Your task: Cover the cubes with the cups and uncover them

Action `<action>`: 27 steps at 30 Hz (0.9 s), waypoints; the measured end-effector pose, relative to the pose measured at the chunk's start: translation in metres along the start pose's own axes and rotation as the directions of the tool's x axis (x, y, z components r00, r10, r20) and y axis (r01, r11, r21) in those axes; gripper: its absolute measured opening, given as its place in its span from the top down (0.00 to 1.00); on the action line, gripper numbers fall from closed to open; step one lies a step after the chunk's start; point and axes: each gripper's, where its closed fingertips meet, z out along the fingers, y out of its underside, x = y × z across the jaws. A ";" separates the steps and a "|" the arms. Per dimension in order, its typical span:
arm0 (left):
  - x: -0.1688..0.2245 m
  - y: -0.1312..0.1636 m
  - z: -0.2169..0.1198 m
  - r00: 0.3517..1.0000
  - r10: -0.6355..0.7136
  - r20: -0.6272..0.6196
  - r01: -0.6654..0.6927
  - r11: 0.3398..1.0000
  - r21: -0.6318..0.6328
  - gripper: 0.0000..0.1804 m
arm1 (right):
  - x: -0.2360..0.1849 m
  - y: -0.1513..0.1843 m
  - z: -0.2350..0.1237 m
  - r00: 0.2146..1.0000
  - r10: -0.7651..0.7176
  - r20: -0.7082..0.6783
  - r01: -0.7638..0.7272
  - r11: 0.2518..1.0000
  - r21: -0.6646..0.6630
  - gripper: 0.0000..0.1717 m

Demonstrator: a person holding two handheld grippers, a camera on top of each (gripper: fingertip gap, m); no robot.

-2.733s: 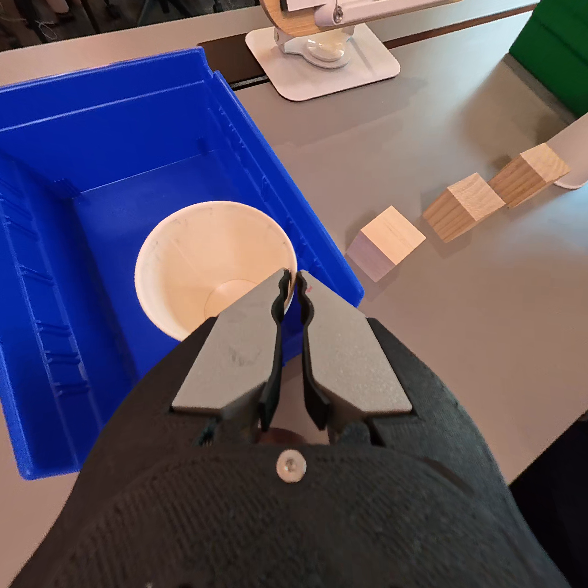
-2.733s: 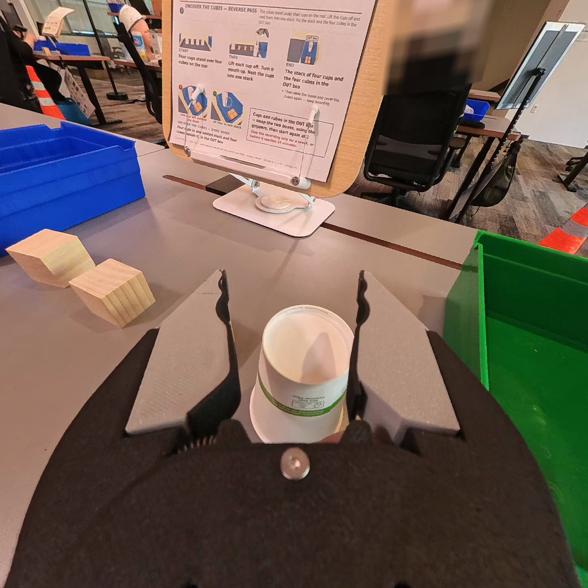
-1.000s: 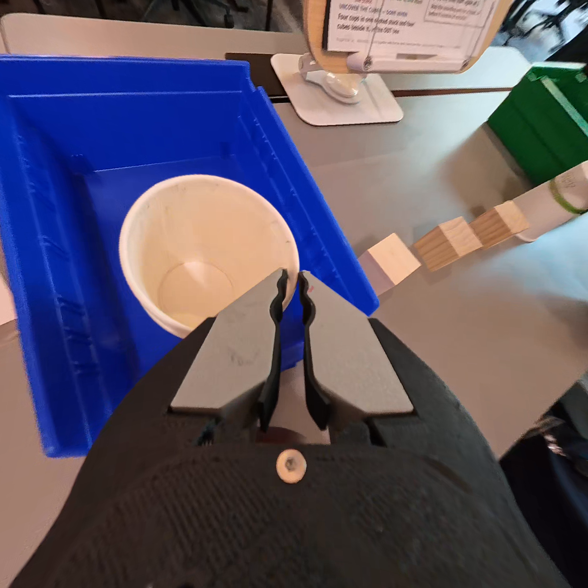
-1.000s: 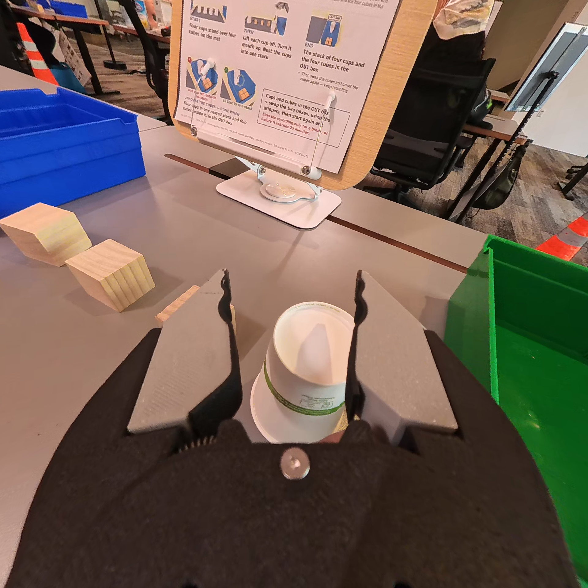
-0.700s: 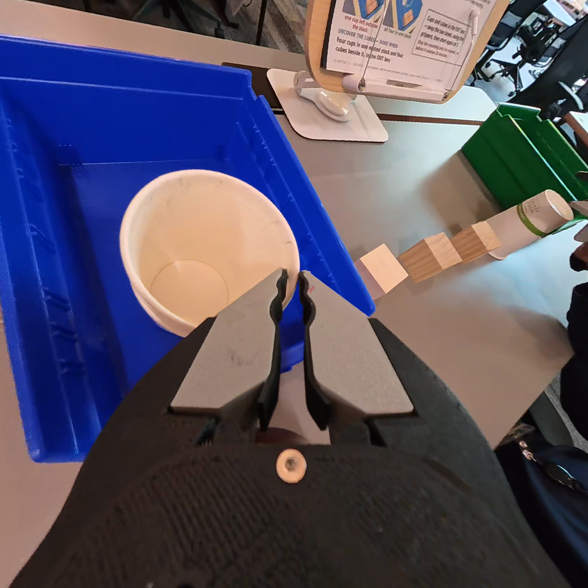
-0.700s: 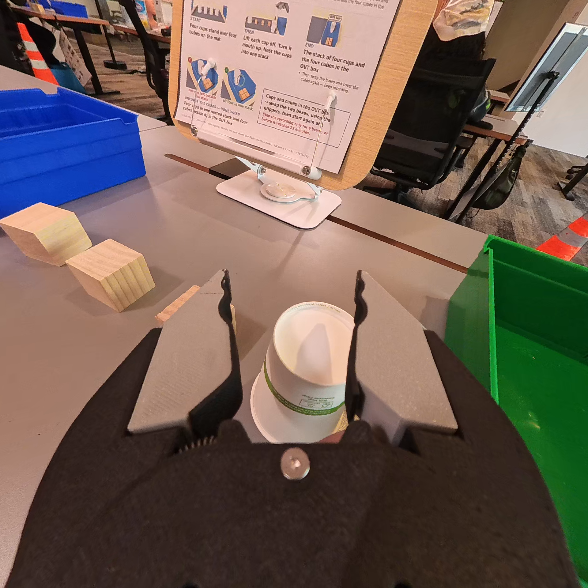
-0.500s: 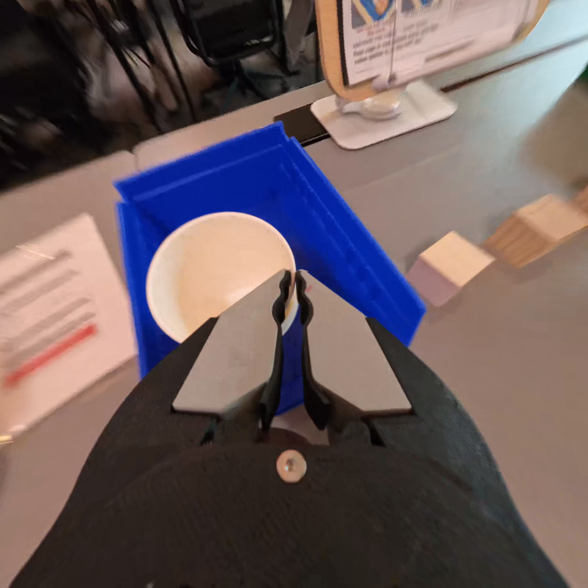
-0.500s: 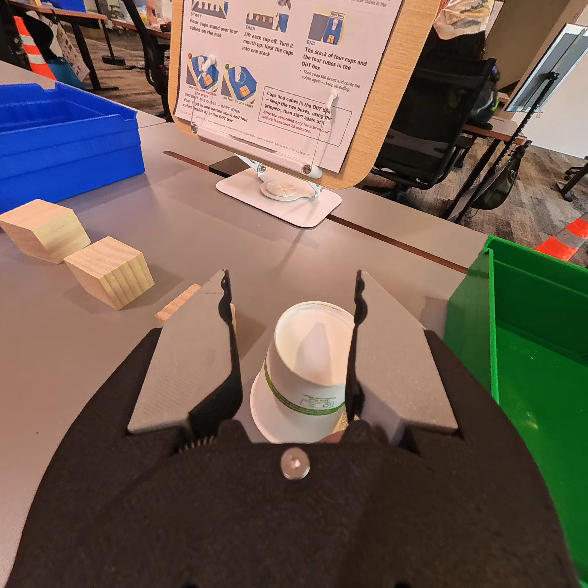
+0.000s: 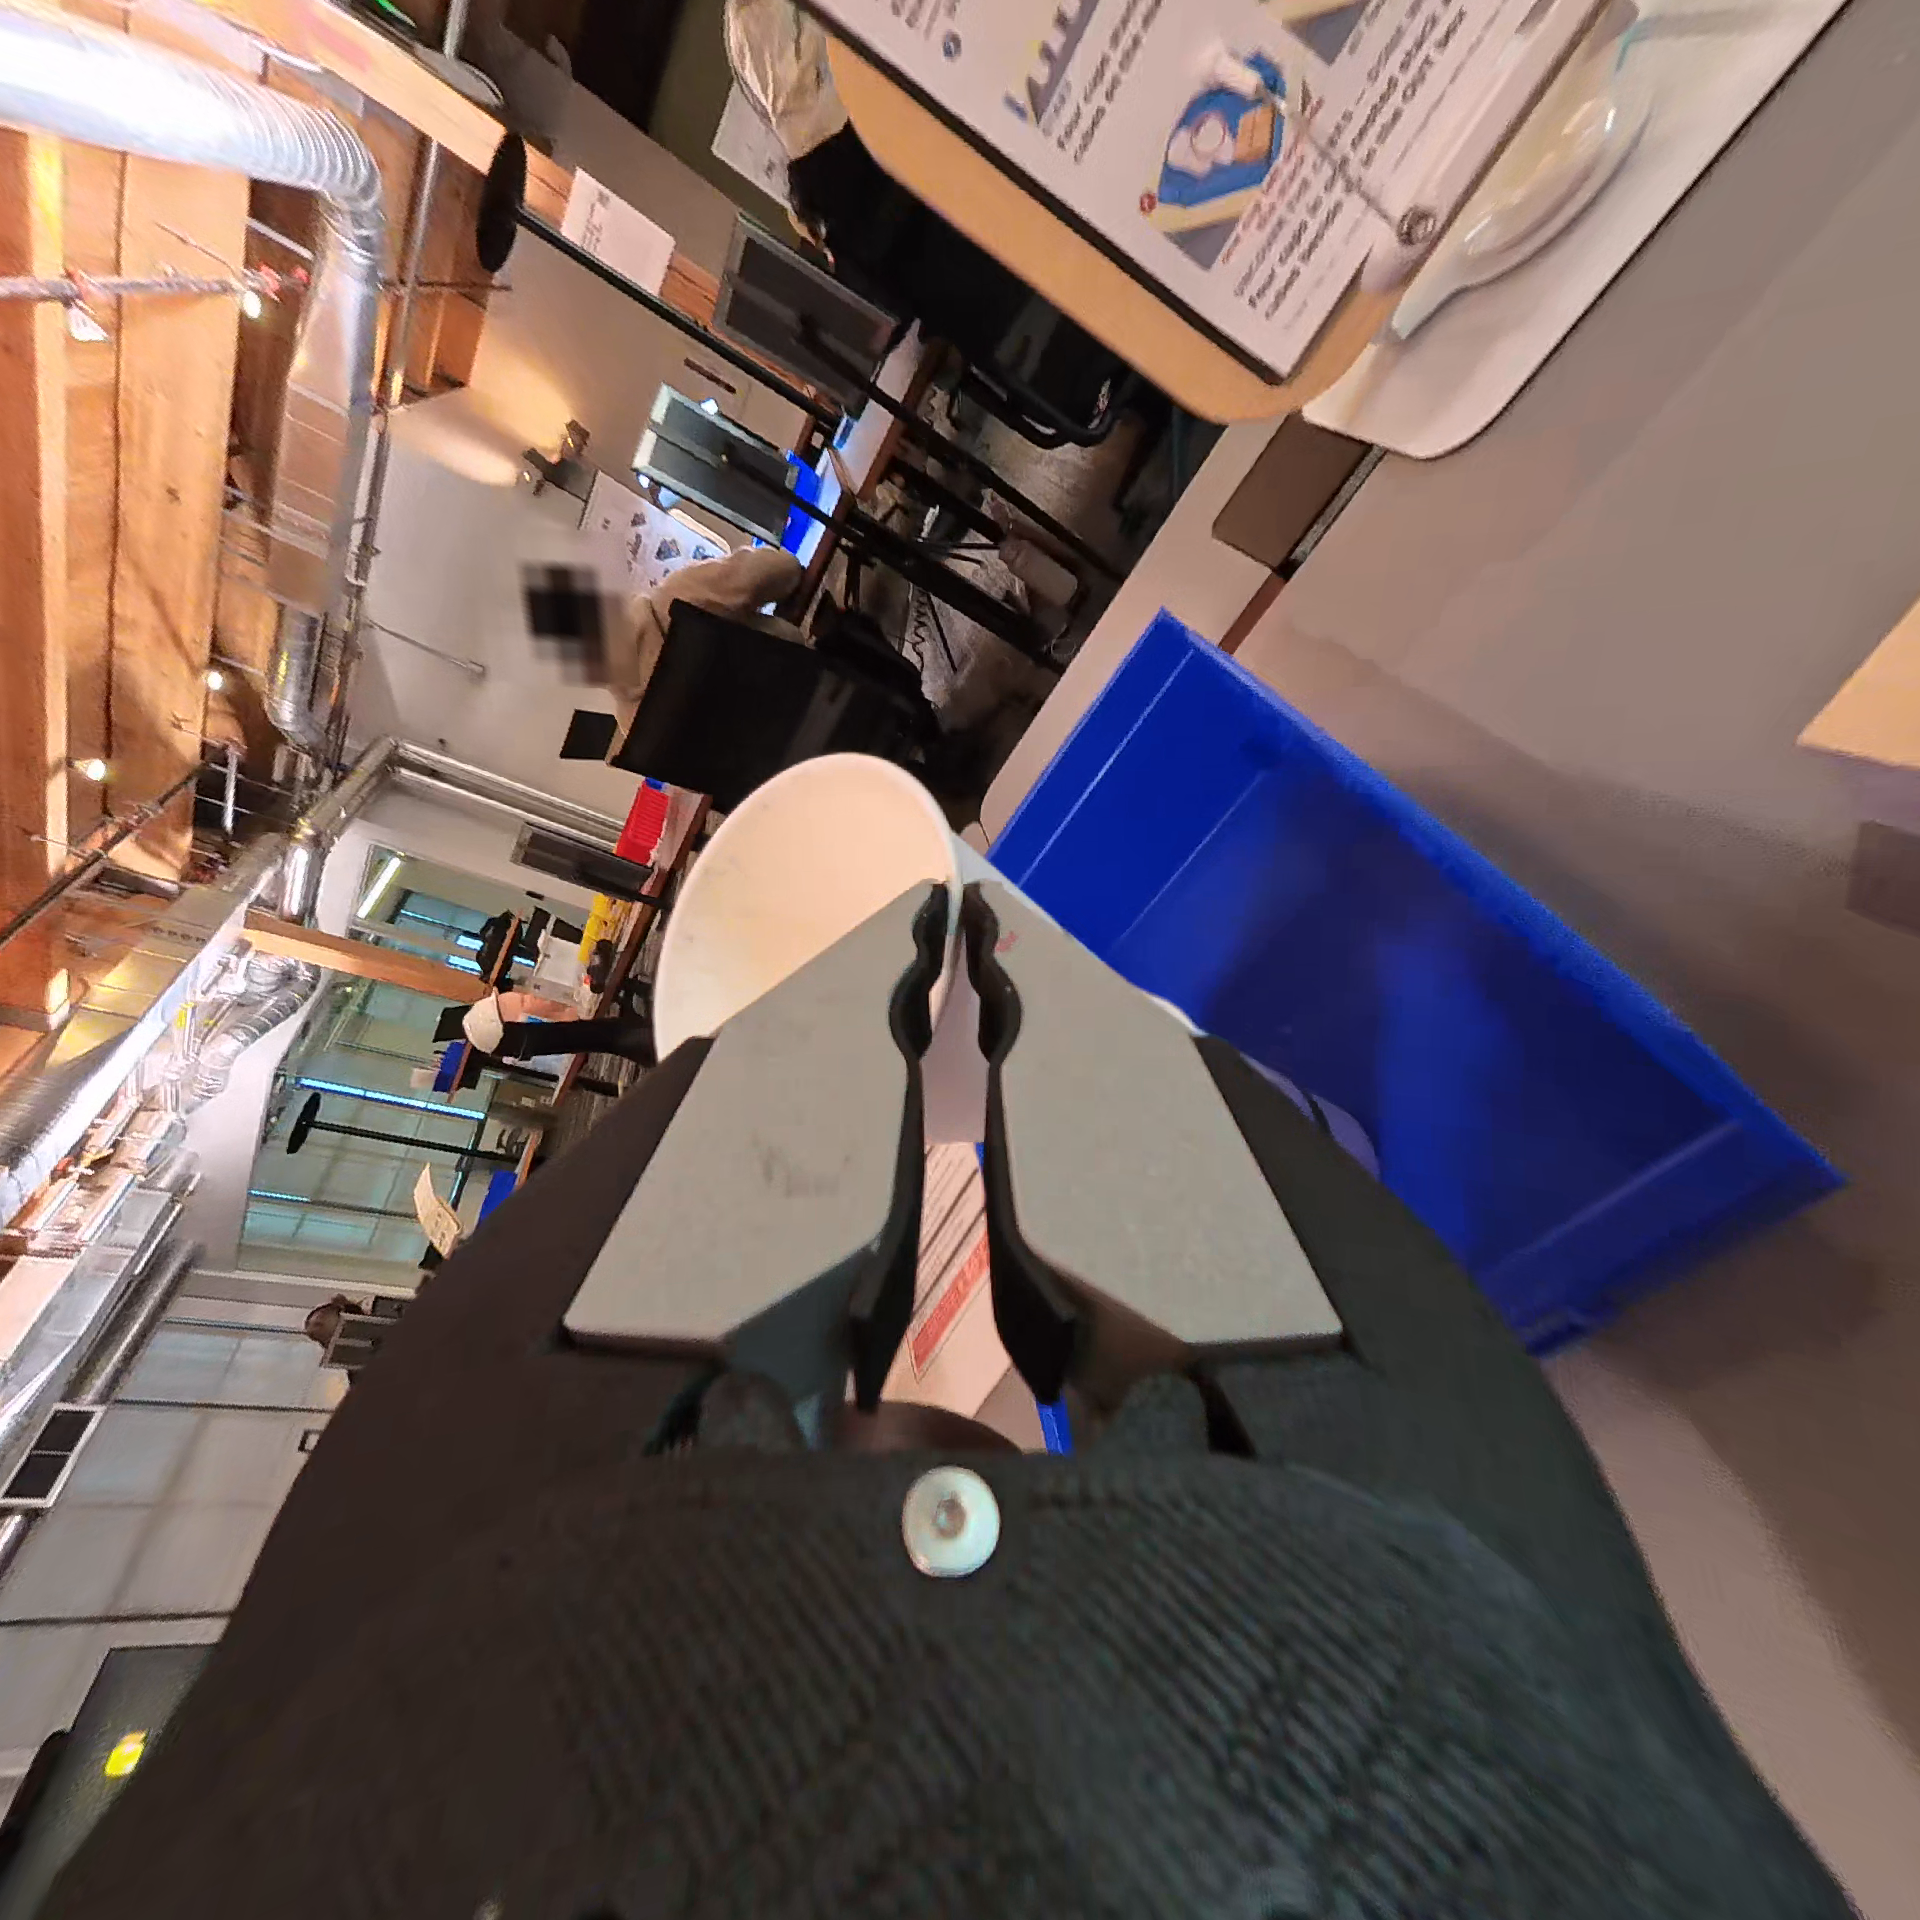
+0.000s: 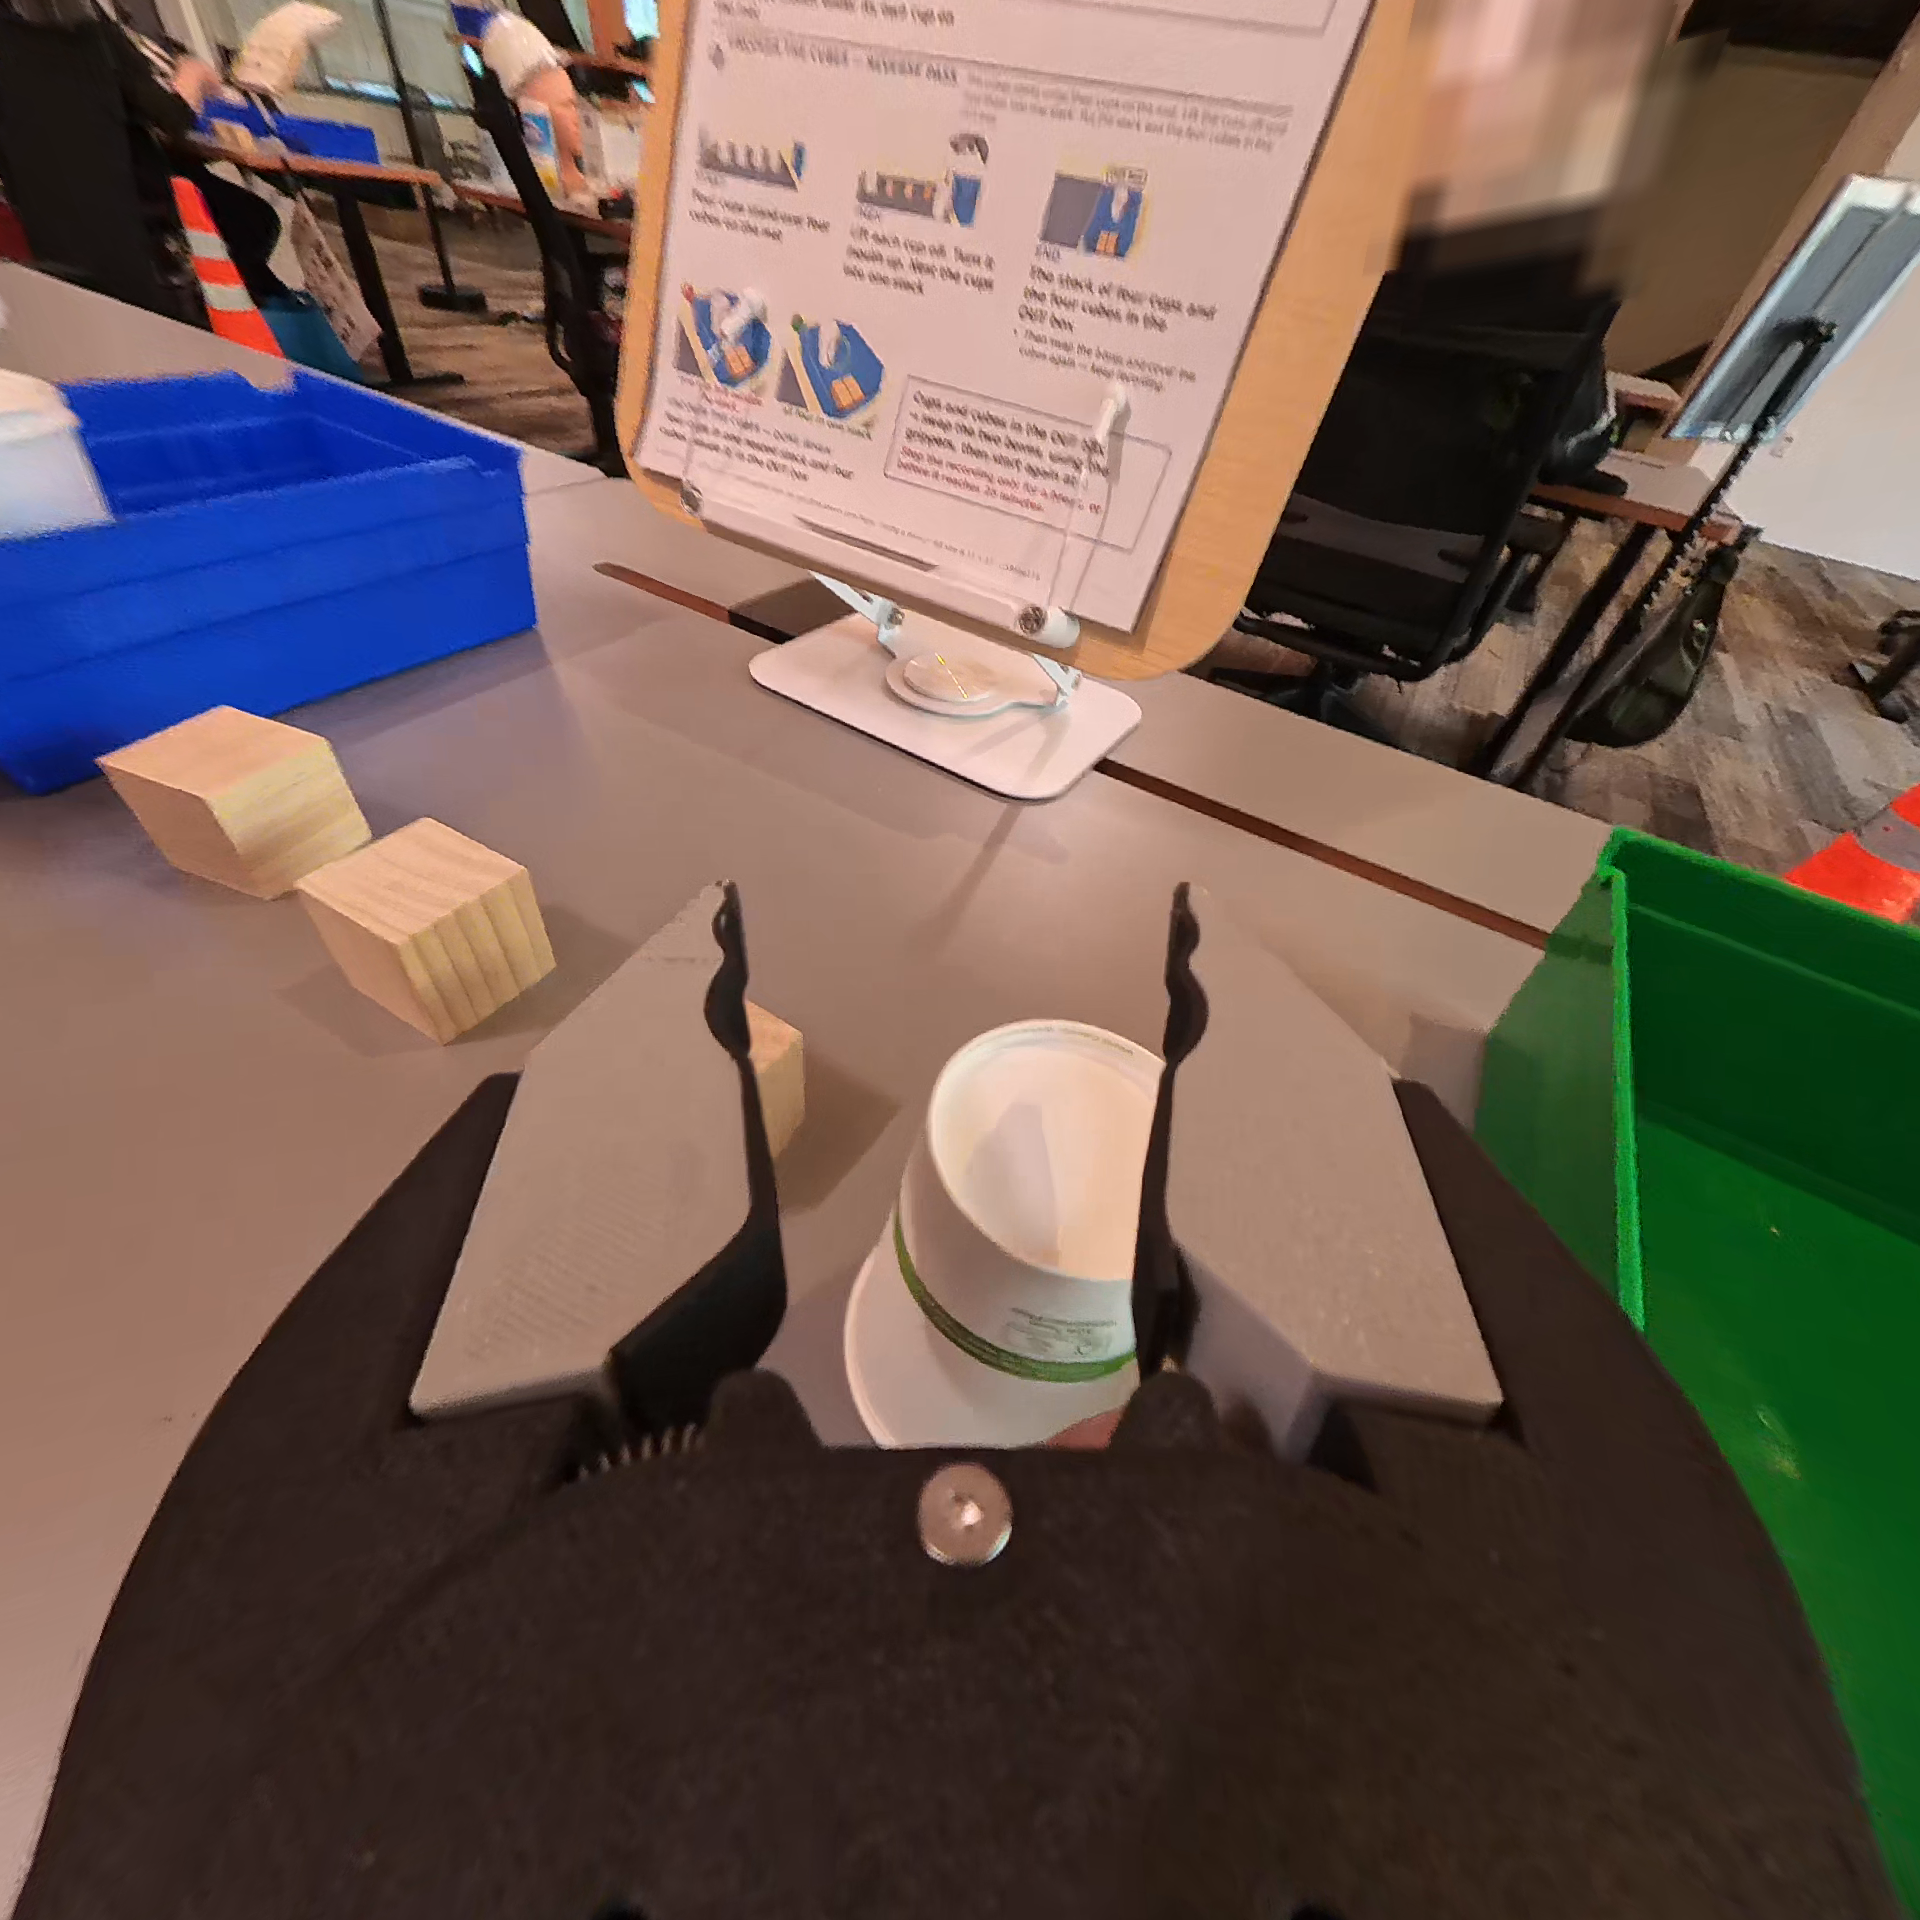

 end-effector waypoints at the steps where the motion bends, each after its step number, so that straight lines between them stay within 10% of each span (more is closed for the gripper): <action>1: -0.001 -0.007 -0.004 1.000 -0.006 -0.003 0.006 1.000 0.011 0.99 | -0.005 -0.006 -0.003 1.000 0.004 0.029 -0.005 1.000 0.030 0.53; 5: 0.002 -0.047 -0.027 0.996 -0.074 -0.055 0.080 0.990 0.118 0.99 | -0.048 -0.033 -0.020 0.953 0.045 0.298 -0.093 0.984 0.149 0.46; 10: 0.019 -0.121 -0.067 0.958 -0.188 -0.215 0.250 0.916 0.314 1.00 | -0.129 -0.065 -0.057 0.655 0.103 0.748 -0.315 0.938 0.147 0.41; 23: 0.067 -0.295 -0.160 0.739 -0.293 -0.606 0.669 0.418 0.615 1.00 | -0.198 -0.101 -0.027 0.178 0.350 0.920 -0.729 0.674 -0.116 0.34; 27: 0.111 -0.299 -0.149 0.736 -0.288 -0.613 0.669 0.453 0.590 1.00 | -0.182 -0.119 -0.035 0.151 0.300 0.942 -0.811 0.582 -0.055 0.34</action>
